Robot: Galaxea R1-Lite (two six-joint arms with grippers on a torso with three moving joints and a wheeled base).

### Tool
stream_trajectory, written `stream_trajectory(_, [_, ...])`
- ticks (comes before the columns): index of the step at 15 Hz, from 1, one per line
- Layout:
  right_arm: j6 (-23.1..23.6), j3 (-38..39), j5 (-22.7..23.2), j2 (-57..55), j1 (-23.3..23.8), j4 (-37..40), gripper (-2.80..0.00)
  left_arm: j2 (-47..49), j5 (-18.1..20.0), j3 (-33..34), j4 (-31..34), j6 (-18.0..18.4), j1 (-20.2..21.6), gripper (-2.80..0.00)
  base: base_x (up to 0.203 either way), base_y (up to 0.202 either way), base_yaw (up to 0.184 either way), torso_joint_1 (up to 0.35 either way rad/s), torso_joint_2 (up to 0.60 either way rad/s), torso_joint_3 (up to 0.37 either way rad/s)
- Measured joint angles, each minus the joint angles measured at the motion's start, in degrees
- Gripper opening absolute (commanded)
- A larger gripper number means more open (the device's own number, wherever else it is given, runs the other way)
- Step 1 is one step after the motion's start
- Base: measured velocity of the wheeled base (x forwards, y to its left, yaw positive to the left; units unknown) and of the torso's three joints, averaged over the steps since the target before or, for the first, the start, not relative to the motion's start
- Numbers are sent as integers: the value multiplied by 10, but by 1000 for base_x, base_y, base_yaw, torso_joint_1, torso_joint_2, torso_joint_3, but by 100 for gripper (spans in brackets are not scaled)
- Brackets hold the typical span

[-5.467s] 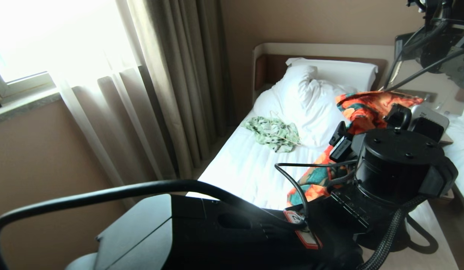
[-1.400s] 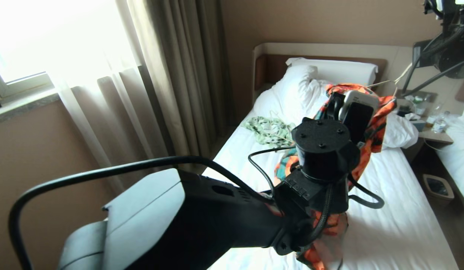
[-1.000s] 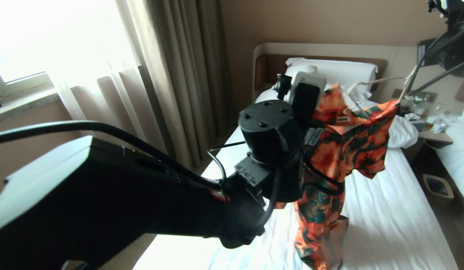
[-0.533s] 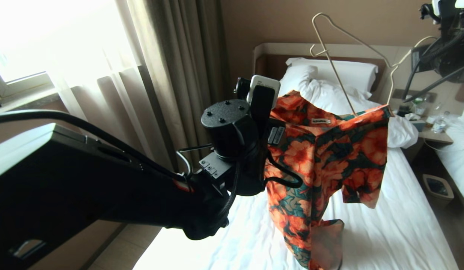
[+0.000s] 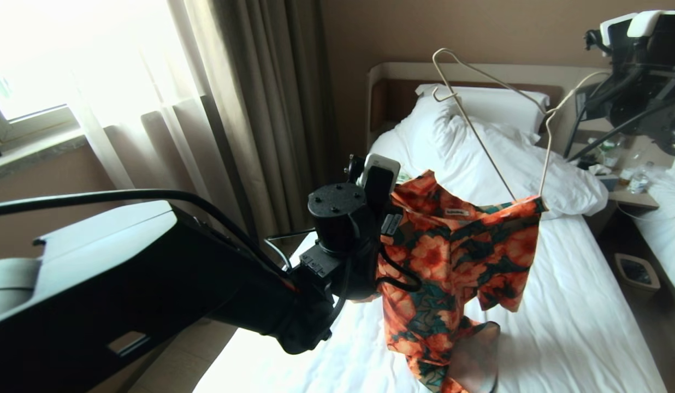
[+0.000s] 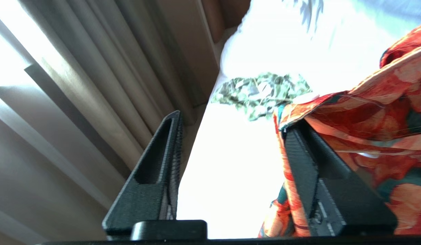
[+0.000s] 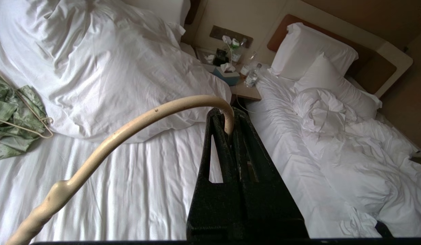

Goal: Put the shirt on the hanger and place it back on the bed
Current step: Take the clothes hanger out of the clothes

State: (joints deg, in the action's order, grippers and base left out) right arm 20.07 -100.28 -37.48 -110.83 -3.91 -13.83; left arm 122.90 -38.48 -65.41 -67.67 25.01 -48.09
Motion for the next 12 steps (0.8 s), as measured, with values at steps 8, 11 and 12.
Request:
stream_trajectory(8, [-1,13,-2,-48,-10,-42,-280,12,99,154,6,-78,16,0,0,0,0,0,0,0])
stream_trajectory(11, [-1,30,-2,-51,-13,-59,-280,35,113,146,11,-92,-3,0,0,0,0,0,0,0])
stream_trajectory(12, [-1,32,-2,-52,-14,-59,-280,43,112,138,19,-93,-13,0,0,0,0,0,0,0])
